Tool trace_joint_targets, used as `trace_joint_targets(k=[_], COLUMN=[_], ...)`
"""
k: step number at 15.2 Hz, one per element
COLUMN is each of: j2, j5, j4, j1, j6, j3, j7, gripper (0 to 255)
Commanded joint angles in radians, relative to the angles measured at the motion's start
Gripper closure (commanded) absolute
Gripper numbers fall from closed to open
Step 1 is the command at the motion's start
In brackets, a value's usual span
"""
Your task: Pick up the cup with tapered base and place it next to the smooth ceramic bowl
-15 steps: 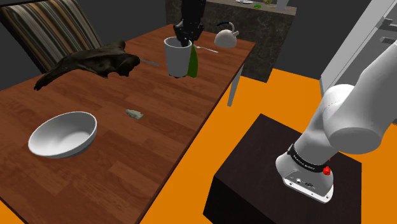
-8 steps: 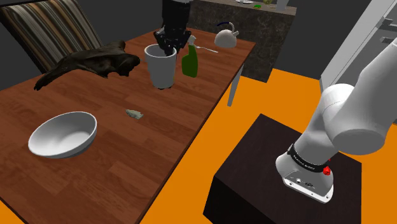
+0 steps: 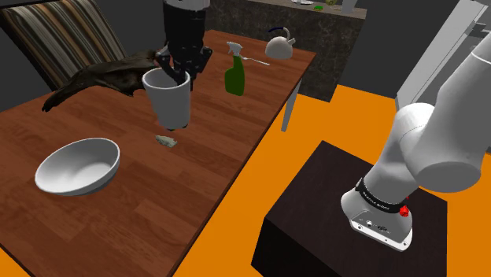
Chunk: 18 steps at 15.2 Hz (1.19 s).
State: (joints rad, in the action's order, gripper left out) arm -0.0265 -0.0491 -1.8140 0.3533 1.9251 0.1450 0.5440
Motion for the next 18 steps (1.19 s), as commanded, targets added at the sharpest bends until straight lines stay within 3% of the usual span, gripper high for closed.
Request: trace_joint_targets(k=[1,10,16,18], j2=[0.026,0.211,0.396,0.391], j5=[0.011,0.091,0.168,0.167], j4=[0.034,0.264,0.517,0.483], j1=[0.024,0.139,0.249,0.248], j6=[-0.005,-0.052,-0.130,-0.101], j3=[0.026,0.116,0.151,0.149], j7=[0.055,0.272,0.407,0.407], gripper=[255,255,255,255])
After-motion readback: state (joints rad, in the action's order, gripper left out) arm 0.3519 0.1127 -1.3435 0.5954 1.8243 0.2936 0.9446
